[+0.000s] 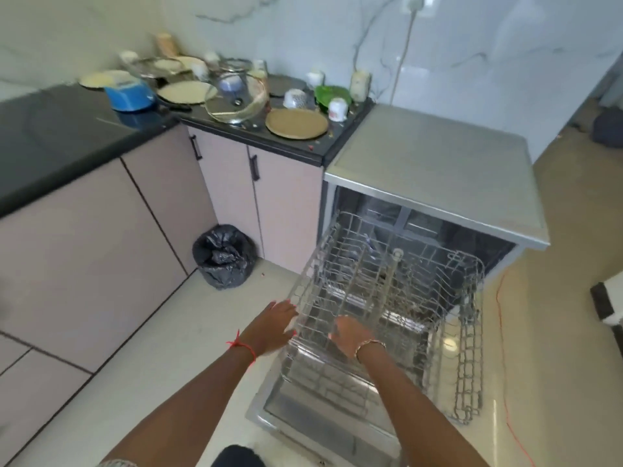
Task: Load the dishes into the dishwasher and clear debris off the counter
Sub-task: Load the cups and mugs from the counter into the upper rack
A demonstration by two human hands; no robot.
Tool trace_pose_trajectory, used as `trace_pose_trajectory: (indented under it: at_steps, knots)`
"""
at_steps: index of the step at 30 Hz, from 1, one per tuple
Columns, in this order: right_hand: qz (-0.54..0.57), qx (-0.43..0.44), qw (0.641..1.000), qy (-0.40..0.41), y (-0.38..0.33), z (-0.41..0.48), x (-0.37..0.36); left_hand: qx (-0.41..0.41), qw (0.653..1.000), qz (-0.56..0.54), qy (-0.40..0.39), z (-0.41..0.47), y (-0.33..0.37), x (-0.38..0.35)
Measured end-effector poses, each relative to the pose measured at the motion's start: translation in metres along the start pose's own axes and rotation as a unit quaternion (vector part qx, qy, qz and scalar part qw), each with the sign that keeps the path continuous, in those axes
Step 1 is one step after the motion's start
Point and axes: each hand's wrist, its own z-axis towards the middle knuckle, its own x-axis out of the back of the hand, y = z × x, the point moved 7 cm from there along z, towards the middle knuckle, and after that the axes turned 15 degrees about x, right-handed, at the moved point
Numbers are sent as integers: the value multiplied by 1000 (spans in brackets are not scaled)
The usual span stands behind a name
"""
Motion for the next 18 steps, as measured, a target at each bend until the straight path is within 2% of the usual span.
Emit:
trace_pose_trajectory:
  at_steps: [8,12,18]
  knots:
    - [-15,75,993,87,-108,116,75,39,998,13,41,60,-127,87]
    - [-10,54,995,87,-147,177,97,36,999,3,28,103,-189,125]
    - [20,31,991,126,-196,258,130,14,998,-10,54,155,-269,183]
